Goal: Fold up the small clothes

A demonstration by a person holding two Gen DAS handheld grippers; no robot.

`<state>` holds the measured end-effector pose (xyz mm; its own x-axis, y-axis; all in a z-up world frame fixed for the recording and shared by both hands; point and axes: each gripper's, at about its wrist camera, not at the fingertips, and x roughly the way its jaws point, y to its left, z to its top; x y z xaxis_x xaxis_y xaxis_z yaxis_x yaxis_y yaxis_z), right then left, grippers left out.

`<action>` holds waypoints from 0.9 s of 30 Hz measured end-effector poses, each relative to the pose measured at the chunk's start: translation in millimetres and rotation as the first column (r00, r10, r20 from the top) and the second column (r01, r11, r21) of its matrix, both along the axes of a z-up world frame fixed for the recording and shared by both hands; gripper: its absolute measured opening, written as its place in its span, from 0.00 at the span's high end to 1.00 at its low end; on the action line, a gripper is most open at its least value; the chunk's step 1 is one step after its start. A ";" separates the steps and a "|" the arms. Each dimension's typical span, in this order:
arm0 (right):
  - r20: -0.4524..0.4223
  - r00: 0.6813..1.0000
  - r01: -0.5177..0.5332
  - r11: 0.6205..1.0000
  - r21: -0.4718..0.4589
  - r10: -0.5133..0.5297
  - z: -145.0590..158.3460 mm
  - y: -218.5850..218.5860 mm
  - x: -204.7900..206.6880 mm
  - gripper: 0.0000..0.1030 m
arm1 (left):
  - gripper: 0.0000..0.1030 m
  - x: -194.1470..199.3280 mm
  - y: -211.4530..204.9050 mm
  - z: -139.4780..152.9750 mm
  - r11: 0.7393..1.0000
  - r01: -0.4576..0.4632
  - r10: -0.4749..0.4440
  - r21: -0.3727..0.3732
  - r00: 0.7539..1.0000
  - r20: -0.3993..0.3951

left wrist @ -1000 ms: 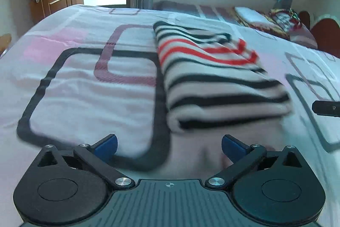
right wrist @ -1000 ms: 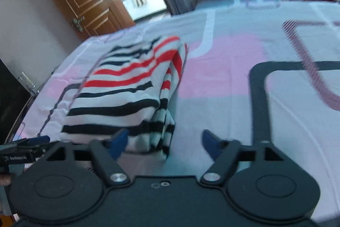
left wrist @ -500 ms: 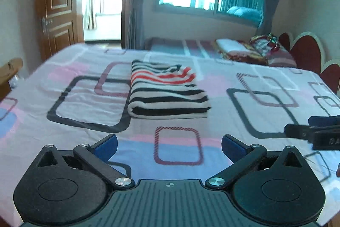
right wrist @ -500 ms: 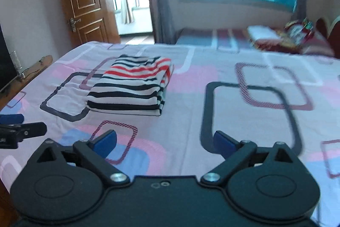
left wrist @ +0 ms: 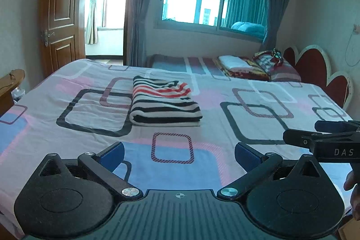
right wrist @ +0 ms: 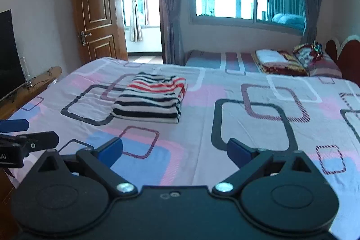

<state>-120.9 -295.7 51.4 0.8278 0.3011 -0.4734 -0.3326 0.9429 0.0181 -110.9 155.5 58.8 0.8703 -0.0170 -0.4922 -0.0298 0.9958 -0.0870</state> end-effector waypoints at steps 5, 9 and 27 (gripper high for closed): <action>0.029 1.000 -0.009 1.000 0.000 0.009 9.0 3.5 -7.4 0.04 | 0.00 -5.0 -0.9 6.4 1.000 0.003 -0.003 0.007 1.000 0.014; 0.038 0.999 -0.006 1.000 -0.008 0.007 10.2 5.5 -10.2 0.04 | 0.00 -6.0 -0.8 9.0 1.000 0.000 0.000 0.009 1.000 0.019; 0.048 0.999 0.006 1.000 0.003 -0.006 8.3 -1.4 -10.8 0.03 | 0.00 -3.8 -12.8 13.4 1.000 0.001 -0.002 0.031 0.999 0.035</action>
<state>-131.7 -297.1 59.8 0.8515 0.2974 -0.4318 -0.3274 0.9449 0.0051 -114.7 142.6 72.2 0.8869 -0.0038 -0.4619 -0.0254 0.9981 -0.0569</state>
